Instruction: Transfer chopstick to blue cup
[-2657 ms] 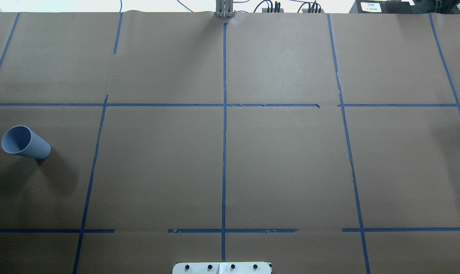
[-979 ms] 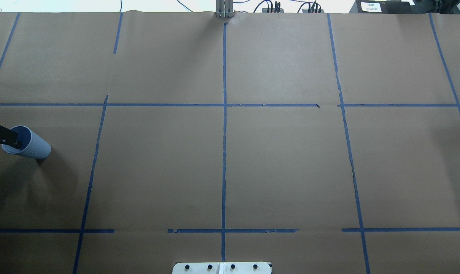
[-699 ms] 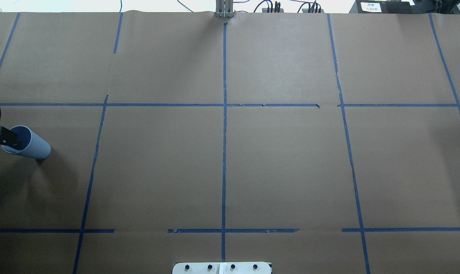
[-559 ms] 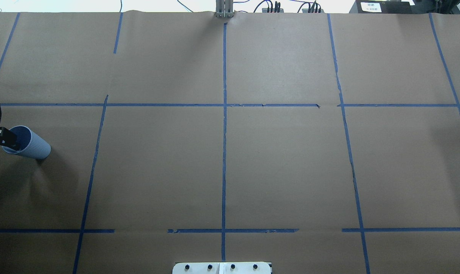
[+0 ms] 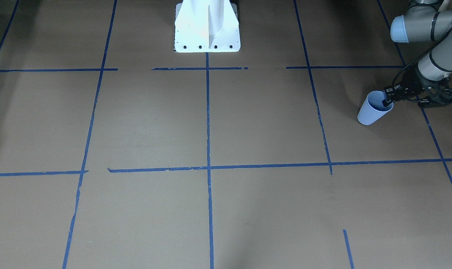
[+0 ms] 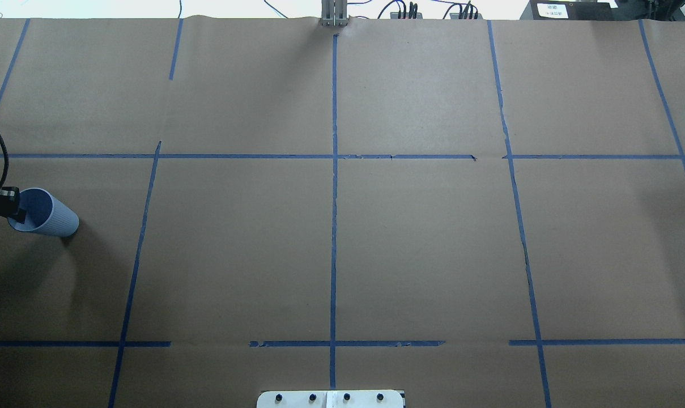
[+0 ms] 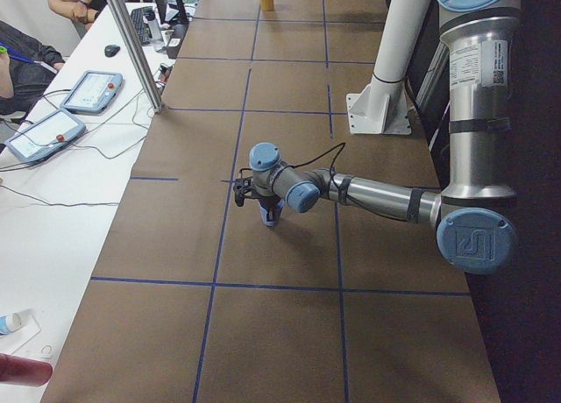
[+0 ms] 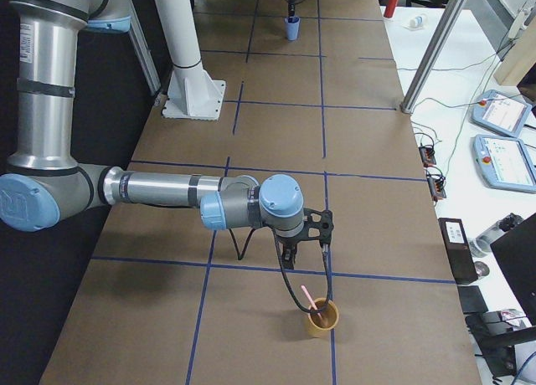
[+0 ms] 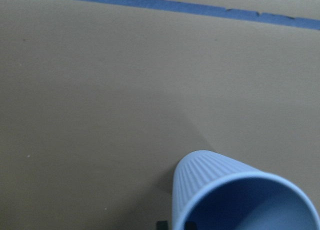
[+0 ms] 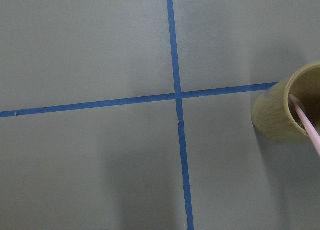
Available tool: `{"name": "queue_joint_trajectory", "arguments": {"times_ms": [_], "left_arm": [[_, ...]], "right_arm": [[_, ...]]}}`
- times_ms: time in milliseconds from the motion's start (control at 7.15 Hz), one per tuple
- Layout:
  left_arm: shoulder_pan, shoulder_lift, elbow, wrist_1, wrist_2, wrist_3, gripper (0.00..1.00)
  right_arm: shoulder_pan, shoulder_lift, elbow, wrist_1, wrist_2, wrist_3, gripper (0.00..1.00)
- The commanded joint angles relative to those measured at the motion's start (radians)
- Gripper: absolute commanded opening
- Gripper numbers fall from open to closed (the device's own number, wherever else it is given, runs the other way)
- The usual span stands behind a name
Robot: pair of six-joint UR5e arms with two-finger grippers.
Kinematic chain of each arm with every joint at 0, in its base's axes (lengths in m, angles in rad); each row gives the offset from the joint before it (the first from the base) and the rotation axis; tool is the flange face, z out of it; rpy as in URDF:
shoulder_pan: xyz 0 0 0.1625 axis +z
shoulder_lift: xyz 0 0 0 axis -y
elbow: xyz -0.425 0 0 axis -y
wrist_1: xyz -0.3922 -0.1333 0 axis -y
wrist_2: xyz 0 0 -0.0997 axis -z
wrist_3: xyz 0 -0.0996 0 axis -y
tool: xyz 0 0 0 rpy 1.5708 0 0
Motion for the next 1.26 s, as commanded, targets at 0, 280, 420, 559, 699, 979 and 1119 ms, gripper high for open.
{"name": "queue_joint_trajectory", "arguments": {"times_ms": [0, 280, 420, 559, 699, 979, 1119], "left_arm": [[-0.064, -0.043, -0.144, 0.202, -0.083, 0.001, 0.0], [-0.06, -0.359, -0.283, 0.718, -0.072, -0.002, 0.0], [0.015, -0.519, -0.274, 0.83, -0.071, -0.095, 0.0], [0.164, -0.606, -0.25, 0.811, -0.034, -0.279, 0.0], [0.242, -0.731, -0.162, 0.756, 0.063, -0.413, 0.0], [0.36, -0.815, 0.039, 0.507, 0.14, -0.543, 0.0], [0.389, -0.847, 0.133, 0.43, 0.165, -0.553, 0.0]], "right_arm": [[-0.002, 0.002, 0.005, 0.002, 0.001, 0.001, 1.0], [-0.002, 0.002, 0.006, 0.009, 0.0, 0.001, 1.0], [-0.002, 0.0, 0.003, 0.009, -0.003, 0.001, 1.0], [-0.002, -0.001, 0.005, 0.011, -0.005, 0.003, 1.0], [-0.002, -0.001, 0.005, 0.011, -0.006, 0.001, 1.0], [-0.002, -0.001, 0.003, 0.009, -0.005, 0.001, 1.0], [-0.002, 0.0, 0.005, 0.009, -0.002, 0.001, 1.0]]}}
